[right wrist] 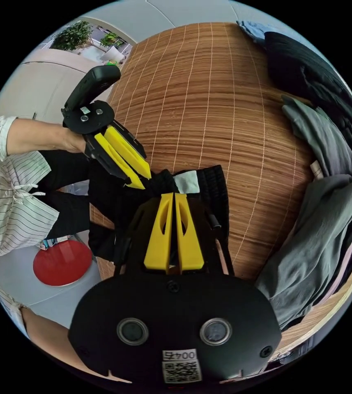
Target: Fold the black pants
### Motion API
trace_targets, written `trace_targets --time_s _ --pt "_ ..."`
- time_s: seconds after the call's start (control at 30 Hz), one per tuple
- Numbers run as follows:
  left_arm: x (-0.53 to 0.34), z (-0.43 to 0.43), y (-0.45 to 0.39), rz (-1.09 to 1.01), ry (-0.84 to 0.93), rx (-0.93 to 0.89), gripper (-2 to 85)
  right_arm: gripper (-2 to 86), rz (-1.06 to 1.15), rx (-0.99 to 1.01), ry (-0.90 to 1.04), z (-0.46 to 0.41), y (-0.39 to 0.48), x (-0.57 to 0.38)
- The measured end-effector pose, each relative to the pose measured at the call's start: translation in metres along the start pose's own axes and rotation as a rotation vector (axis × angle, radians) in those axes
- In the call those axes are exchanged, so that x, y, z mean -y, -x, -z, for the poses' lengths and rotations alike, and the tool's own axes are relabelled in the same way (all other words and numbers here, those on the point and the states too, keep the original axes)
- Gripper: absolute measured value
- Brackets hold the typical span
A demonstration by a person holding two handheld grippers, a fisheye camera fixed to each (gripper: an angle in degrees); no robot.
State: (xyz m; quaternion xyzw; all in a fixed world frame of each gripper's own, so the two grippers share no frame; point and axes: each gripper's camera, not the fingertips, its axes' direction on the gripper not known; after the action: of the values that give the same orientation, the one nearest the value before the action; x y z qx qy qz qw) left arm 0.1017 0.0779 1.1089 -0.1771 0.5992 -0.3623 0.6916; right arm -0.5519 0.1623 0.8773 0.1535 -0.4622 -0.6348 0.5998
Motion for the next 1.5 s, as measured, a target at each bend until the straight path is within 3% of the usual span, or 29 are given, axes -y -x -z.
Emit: trace_targets --time_s 0.1,0.2,0.33,0.5,0.67,0.87,1.1,1.5 --pt "-0.009 0.007 -0.004 0.022 -0.044 0.064 8.1 1.6 -0.052 -0.024 -0.082 -0.008 0.003 -0.018" --pt "-0.011 -0.004 0.002 0.04 -0.017 -0.013 10.9 8.0 -0.075 -0.037 -0.078 -0.024 -0.001 -0.02" --pt "-0.006 -0.017 0.004 0.02 -0.016 -0.076 12.6 15.3 -0.042 0.013 0.114 -0.063 -0.014 0.002" --pt "-0.004 -0.036 0.002 0.022 0.002 -0.122 8.8 6.7 0.059 0.043 0.166 -0.092 -0.017 0.016" --pt "-0.015 -0.027 -0.038 -0.058 -0.03 -0.026 4.2 3.9 0.066 0.045 0.028 -0.075 -0.009 -0.011" --pt "0.011 -0.024 -0.075 -0.2 -0.046 0.099 2.6 4.3 -0.02 -0.025 -0.107 -0.043 -0.015 -0.046" --pt "0.035 -0.065 -0.052 -0.109 0.037 0.233 2.2 9.4 -0.152 -0.078 -0.131 -0.053 -0.073 -0.029" --pt "-0.017 -0.095 -0.051 -0.163 -0.105 0.357 2.3 14.5 -0.028 0.056 0.1 -0.088 -0.15 0.064"
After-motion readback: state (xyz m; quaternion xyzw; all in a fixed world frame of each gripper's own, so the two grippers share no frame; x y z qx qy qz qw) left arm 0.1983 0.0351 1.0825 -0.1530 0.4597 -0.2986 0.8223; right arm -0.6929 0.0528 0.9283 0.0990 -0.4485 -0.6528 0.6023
